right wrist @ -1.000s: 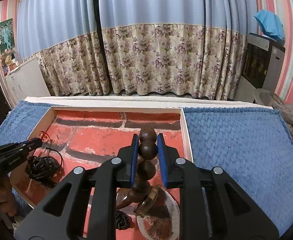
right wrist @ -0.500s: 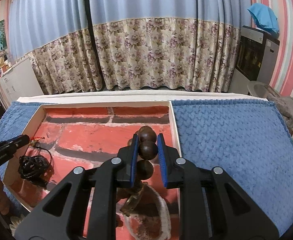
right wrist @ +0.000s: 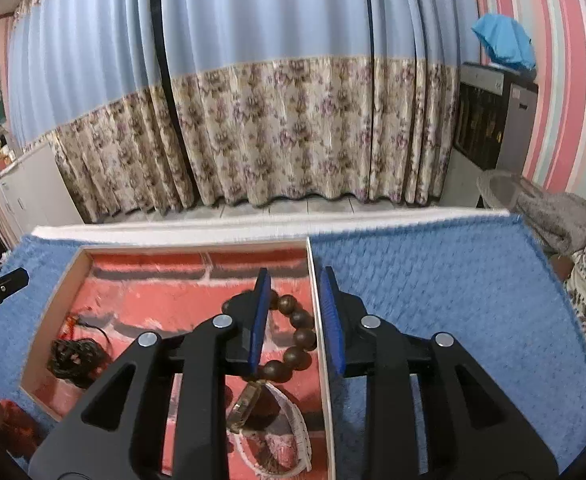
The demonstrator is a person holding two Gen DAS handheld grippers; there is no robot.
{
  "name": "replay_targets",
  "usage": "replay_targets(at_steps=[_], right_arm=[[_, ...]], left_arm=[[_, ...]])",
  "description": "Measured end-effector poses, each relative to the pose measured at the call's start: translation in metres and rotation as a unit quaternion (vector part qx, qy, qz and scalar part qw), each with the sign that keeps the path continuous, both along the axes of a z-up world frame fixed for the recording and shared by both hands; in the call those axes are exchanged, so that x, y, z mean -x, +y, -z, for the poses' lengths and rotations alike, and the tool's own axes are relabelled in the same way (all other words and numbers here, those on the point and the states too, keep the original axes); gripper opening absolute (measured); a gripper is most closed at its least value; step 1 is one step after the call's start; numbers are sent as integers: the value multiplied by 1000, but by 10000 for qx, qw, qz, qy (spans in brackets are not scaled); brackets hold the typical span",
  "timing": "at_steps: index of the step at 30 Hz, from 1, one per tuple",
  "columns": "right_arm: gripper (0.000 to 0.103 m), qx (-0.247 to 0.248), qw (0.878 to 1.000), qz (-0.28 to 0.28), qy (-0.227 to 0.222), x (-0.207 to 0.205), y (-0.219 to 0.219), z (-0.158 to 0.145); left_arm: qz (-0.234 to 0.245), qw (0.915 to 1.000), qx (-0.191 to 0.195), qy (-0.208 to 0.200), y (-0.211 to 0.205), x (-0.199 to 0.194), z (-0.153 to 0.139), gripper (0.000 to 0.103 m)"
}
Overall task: Organize jewelry
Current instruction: 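Withdraw both tools from the tray back to the remaining jewelry, then grasp the cream scrunchie with the left tool while the right tool grasps the black scrunchie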
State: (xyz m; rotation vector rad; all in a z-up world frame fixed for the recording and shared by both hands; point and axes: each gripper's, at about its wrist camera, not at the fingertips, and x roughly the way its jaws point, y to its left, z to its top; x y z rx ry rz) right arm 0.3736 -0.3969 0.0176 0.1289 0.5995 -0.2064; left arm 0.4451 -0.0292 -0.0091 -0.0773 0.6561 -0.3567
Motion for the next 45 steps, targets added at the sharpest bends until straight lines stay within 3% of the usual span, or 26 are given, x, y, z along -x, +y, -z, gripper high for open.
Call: replay_targets(at_steps=[3, 7, 12, 16, 21, 27, 30, 37, 45], right_arm=[[30, -28, 9997, -113, -221, 12, 2, -21], [40, 102, 9980, -249, -566, 36, 12, -52], [45, -23, 9969, -503, -602, 72, 21, -59], [50, 36, 9968, -660, -455, 118, 33, -36], [49, -67, 9973, -725, 30, 177, 54, 15], [49, -119, 9978, -637, 156, 223, 79, 49], [49, -143, 9973, -649, 312, 240, 87, 61], [49, -141, 9966, -703, 417, 248, 96, 69], [49, -28, 9947, -899, 501, 224, 111, 61]], left_arm=[[-43, 9991, -264, -322, 1, 11, -21, 43], [-133, 9988, -60, -464, 11, 31, -44, 44], [42, 9973, -531, -501, 7, 74, -35, 46], [140, 9965, -693, -451, 17, 122, -12, 46], [25, 9955, -874, -354, 32, 177, 18, 46], [-123, 9983, -566, -115, 50, 229, 53, 46], [-112, 9981, -612, -36, 57, 254, 67, 46], [-35, 9985, -512, 211, 63, 256, 67, 46], [87, 9976, -605, 324, 36, 229, 63, 48]])
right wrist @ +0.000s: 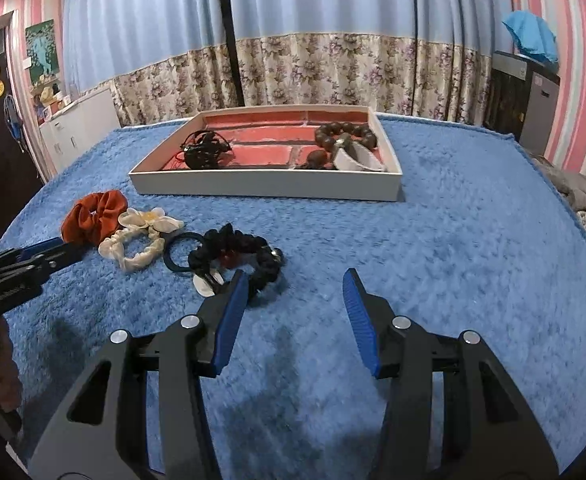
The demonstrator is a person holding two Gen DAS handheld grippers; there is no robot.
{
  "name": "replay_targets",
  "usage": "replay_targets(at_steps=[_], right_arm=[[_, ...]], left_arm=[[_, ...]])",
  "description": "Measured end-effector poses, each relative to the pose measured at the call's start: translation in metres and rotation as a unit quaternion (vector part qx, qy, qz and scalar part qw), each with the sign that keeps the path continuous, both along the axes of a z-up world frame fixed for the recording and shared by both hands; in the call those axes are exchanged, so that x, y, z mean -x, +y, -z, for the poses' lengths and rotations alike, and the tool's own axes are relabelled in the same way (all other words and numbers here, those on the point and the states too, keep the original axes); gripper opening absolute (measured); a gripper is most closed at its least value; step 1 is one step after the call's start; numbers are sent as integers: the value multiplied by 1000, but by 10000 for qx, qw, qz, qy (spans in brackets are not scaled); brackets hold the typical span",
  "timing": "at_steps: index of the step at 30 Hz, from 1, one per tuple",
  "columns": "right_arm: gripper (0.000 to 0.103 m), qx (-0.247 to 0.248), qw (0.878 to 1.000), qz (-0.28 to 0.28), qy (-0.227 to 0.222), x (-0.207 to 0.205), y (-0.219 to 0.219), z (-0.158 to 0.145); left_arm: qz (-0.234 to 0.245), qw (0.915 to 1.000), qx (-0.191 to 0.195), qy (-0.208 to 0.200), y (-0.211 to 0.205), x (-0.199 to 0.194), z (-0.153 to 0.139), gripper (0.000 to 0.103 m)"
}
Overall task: Organize jewelry
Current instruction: 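Grasp the cream scrunchie with the left tool while the right tool grasps the black scrunchie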
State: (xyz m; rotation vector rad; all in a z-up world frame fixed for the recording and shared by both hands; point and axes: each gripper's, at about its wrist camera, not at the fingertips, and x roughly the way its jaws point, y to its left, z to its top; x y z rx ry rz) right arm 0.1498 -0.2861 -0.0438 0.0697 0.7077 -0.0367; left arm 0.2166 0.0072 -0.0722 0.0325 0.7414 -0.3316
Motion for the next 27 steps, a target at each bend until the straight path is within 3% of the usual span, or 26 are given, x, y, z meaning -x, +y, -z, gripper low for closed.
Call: replay_targets(at_steps=[13, 16, 18, 22, 24, 25, 26, 27], right_arm=[[49, 9, 9992, 35, 390, -44, 0, 14], [45, 77, 9985, 38, 542, -53, 0, 21], [37, 83, 9978, -11, 655, -57, 1, 26], [26, 25, 9973, -55, 728, -59, 1, 31], [14, -37, 9975, -72, 709, -58, 0, 31], [11, -63, 9976, -69, 693, -58, -1, 30], [9, -72, 9976, -28, 683, -58, -3, 30], [9, -93, 9976, 62, 684, -58, -6, 30]], left_arm=[[63, 9990, -366, 249, -41, -42, 15, 48], [89, 9982, -355, 467, -43, -53, 25, 48], [158, 9973, -379, 613, -46, -57, 33, 47], [193, 9973, -478, 522, -50, -54, 37, 45], [176, 9977, -418, 504, -47, -55, 37, 33], [196, 9979, -350, 512, -45, -55, 36, 27], [224, 9981, -242, 525, -43, -56, 36, 14], [248, 9980, -158, 563, -41, -57, 37, 11]])
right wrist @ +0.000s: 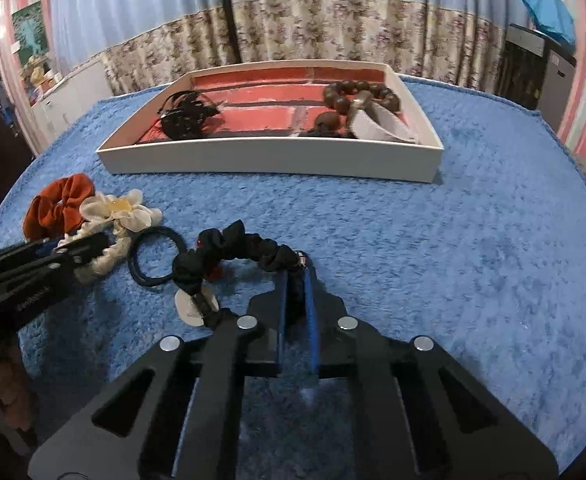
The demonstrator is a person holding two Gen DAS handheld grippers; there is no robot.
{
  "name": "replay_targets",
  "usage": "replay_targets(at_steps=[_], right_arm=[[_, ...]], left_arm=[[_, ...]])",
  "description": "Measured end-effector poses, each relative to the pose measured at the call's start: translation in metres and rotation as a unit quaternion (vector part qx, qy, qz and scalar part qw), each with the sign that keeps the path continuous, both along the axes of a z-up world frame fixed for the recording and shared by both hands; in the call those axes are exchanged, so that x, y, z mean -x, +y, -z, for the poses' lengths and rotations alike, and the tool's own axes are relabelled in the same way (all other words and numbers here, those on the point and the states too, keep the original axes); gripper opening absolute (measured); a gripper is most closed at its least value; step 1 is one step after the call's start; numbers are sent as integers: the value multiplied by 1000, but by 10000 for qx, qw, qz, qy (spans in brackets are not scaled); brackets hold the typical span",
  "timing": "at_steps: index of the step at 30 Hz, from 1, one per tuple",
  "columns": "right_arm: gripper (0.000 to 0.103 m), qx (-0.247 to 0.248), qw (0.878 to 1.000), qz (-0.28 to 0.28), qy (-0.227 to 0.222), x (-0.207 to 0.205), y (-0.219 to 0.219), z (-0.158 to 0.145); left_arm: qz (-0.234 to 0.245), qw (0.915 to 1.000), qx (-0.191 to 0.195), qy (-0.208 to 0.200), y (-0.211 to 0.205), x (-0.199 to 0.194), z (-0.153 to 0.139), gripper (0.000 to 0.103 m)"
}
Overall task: Organize jewelry
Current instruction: 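Grasp the cream scrunchie with the left tool while the right tool grasps the black scrunchie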
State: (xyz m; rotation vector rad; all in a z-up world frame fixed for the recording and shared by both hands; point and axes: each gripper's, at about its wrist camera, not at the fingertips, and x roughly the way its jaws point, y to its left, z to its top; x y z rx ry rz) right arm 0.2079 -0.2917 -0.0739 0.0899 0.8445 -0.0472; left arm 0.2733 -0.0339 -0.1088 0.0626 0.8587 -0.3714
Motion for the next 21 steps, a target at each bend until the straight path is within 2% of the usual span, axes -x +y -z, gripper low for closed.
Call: replay_targets(at_steps=[5, 13, 21], right_arm=[[7, -211, 9994, 257, -117, 5, -14, -2], [7, -237, 9987, 259, -375, 22, -22, -15], [7, -287, 9960, 176, -825, 38, -18, -49]], left_arm=[[-18, 9999, 143, 20, 2, -1, 0, 10], [183, 9989, 245, -354, 1, 23, -19, 10], [256, 9973, 326, -602, 6, 36, -46, 10]])
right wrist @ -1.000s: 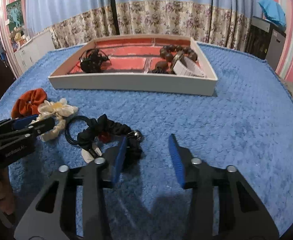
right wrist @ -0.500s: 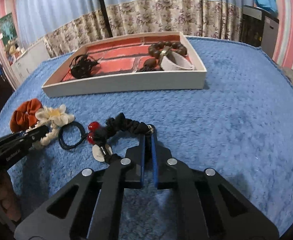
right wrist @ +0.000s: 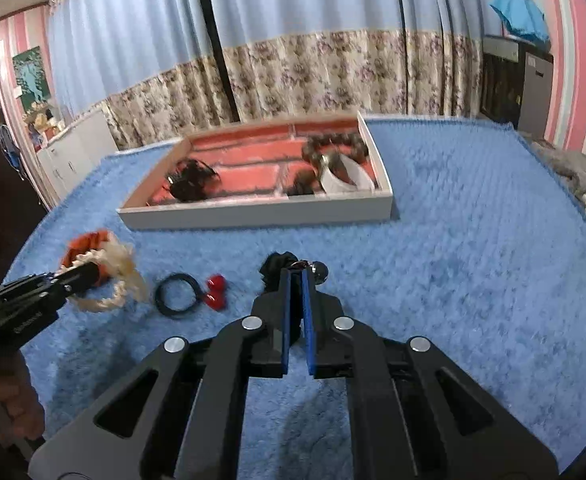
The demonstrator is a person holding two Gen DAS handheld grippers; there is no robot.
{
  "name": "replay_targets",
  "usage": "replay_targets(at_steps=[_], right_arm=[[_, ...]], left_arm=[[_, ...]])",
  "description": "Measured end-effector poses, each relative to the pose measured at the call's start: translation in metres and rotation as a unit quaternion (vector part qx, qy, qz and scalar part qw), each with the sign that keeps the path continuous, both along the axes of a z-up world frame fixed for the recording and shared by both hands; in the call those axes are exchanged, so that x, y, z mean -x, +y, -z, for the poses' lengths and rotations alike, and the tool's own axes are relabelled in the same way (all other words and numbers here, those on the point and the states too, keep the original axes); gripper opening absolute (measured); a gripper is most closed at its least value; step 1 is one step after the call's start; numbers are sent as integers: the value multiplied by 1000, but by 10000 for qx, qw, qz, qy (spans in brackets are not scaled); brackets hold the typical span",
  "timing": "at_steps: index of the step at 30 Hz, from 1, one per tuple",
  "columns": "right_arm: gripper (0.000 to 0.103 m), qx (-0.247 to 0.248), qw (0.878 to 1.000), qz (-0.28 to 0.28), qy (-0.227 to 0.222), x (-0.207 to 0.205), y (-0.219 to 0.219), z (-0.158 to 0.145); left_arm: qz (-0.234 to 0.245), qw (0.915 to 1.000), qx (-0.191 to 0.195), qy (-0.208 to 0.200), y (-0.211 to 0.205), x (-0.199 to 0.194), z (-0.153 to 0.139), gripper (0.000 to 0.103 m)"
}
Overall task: Organize jewelry
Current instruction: 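Grasp the cream scrunchie with the left tool while the right tool grasps the black scrunchie, then carry the cream scrunchie and black scrunchie over the tray with both tools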
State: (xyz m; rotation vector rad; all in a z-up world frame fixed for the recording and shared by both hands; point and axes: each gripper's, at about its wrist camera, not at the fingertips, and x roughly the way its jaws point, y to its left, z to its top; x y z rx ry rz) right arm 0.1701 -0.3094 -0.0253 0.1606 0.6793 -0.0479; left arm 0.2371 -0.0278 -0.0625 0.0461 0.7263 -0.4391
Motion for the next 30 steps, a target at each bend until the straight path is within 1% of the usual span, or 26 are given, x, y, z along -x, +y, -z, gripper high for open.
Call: replay_targets(at_steps=[9, 15, 22, 25, 30], right_arm=[[7, 361, 9982, 87, -467, -2, -2, -48], [7, 574, 9957, 76, -716, -14, -5, -76], [7, 641, 9928, 33, -1014, -39, -3, -107], [7, 624, 9920, 13, -1095, -53, -1, -115], [7, 580, 9908, -68, -1218, -82, 0, -129]], left_arm=[[24, 9989, -48, -461, -6, -6, -45, 10], [-42, 9976, -18, -688, -4, -18, -64, 10], [-166, 9955, 175, -912, -7, -48, -92, 10], [-229, 9939, 209, -1058, -7, -59, -104, 10], [-188, 9935, 255, -1098, -13, -86, -116, 10]])
